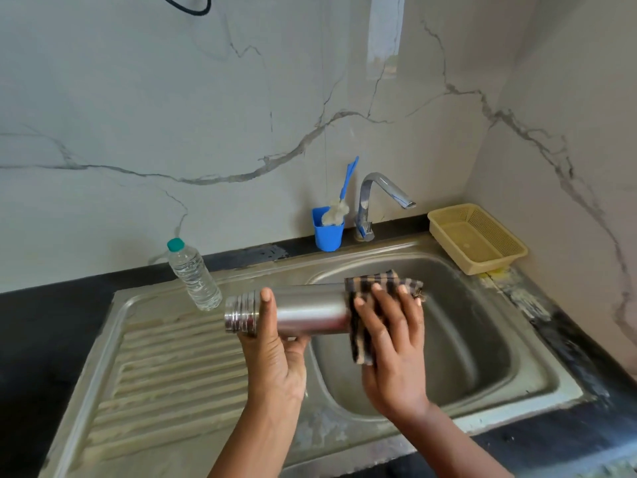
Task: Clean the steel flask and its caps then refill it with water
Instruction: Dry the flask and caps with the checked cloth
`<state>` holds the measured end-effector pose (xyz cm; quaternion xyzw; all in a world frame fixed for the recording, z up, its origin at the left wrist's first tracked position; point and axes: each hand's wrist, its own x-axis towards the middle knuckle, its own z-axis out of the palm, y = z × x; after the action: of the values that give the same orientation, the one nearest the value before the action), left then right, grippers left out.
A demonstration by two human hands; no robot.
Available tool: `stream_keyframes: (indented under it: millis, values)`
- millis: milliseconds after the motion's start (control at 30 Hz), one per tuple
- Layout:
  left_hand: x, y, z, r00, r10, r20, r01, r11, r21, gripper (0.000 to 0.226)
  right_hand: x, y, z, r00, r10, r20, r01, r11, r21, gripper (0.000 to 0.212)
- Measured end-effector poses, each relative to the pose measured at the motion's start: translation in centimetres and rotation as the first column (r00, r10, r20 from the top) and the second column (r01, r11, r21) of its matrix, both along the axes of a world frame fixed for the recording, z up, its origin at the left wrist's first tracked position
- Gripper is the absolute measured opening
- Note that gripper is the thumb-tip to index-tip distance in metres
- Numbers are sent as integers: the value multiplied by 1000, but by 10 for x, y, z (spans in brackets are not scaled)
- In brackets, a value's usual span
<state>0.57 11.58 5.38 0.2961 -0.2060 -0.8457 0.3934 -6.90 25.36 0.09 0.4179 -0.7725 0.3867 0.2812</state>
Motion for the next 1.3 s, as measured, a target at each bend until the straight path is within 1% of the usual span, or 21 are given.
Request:
stream_keyframes:
  millis: [67,133,200,300,333,400,500,567,600,633,667,700,767,833,900,967,1067,1133,1167,1233,1300]
  values:
    - [3,4,-5,997,-46,66,45,999,22,85,17,-9,0,991,63,-118,-47,991,128,60]
    - [8,7,-11,987,-121,106,114,991,64,76,31,-16,-5,959,162,-234,-90,952,293,67]
    - [13,9,-13,977,-153,148,142,986,88,74,33,-16,-10,932,167,-321,-26,916,401,72]
    - [18,11,-14,962,-98,255,102,995,-1,89,19,-5,-8,930,64,-362,87,918,387,65]
    - [20,10,-15,956,-76,284,88,996,-30,91,14,-1,-5,938,30,-347,110,919,378,63]
    - [24,9,-17,948,-126,293,137,990,-18,89,2,7,2,963,5,-270,110,906,409,68]
    - [36,2,-17,889,-314,333,351,935,-54,75,-19,20,20,999,30,27,-40,849,527,89]
    - [44,-9,-16,824,-301,480,465,844,-269,59,-33,29,31,976,57,212,-171,805,569,96]
    - [47,-15,-16,791,-249,559,516,762,-390,51,-38,31,34,965,71,254,-212,778,591,98]
    - [49,-20,-17,755,-204,624,569,678,-466,44,-41,32,37,958,85,274,-243,747,619,99]
    - [50,-23,-17,722,-183,667,608,627,-487,38,-43,31,40,956,97,277,-260,714,650,99]
    - [50,-24,-19,707,-185,683,623,621,-476,34,-43,29,43,958,105,267,-265,682,681,99]
    - [48,-20,-21,714,-158,682,588,664,-462,35,-38,22,44,971,124,204,-235,648,725,98]
    - [43,-13,-23,731,-104,675,532,707,-467,36,-23,7,41,992,104,69,-120,658,743,98]
    - [38,-6,-29,740,-108,664,497,753,-431,36,2,-12,32,999,-5,-53,40,720,692,97]
    - [36,-2,-33,752,-184,633,481,810,-336,37,32,-28,18,988,-73,-133,136,815,564,93]
    - [36,-2,-29,768,-338,544,500,847,-181,41,54,-28,-2,929,-25,-369,213,852,478,79]
    - [38,-7,-24,777,-319,543,502,834,-229,38,42,-17,-8,866,-21,-500,254,878,405,59]
    - [39,-11,-22,781,-271,563,488,828,-278,34,32,-9,-11,842,-56,-536,285,891,354,55]
    - [40,-20,-21,783,-213,585,471,817,-334,30,9,7,-19,831,-167,-531,346,903,257,65]
    - [41,-28,-22,794,-209,570,461,819,-341,25,-12,22,-25,860,-207,-467,323,928,184,69]
